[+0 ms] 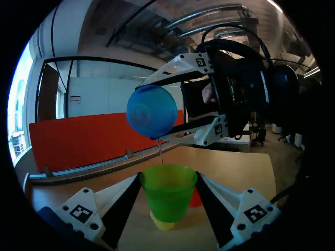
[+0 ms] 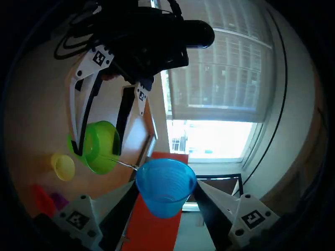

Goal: Pour water

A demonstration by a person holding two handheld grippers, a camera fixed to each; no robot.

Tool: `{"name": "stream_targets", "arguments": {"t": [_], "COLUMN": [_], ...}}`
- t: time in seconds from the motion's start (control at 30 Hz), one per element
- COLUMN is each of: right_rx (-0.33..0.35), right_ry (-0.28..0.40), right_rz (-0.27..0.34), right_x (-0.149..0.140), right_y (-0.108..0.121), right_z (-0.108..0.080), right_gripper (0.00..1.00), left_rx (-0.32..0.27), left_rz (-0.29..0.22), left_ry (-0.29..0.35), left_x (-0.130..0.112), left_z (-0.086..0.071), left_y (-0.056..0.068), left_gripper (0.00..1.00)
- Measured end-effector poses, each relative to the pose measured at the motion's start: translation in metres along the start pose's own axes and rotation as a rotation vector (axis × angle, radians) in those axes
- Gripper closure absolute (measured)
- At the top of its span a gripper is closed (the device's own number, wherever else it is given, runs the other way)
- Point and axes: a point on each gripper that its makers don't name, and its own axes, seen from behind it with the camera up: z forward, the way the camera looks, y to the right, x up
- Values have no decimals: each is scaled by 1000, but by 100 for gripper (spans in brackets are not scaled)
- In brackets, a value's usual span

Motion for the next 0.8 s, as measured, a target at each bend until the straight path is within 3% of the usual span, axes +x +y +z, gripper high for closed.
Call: {"name": "stream_targets", "arguments": {"t": [0.8], "right_rx": [-3], "right_ry": [15], "right_rz": [-29], "right_x": [23], "right_y": [-2], "right_z": [-7], "right_gripper": [10], "left_rx": [-1], "left_rz": [0], "left_ry": [3], "left_x": [4], "left_z": [0], "left_y": [1], "left_gripper": [10]}}
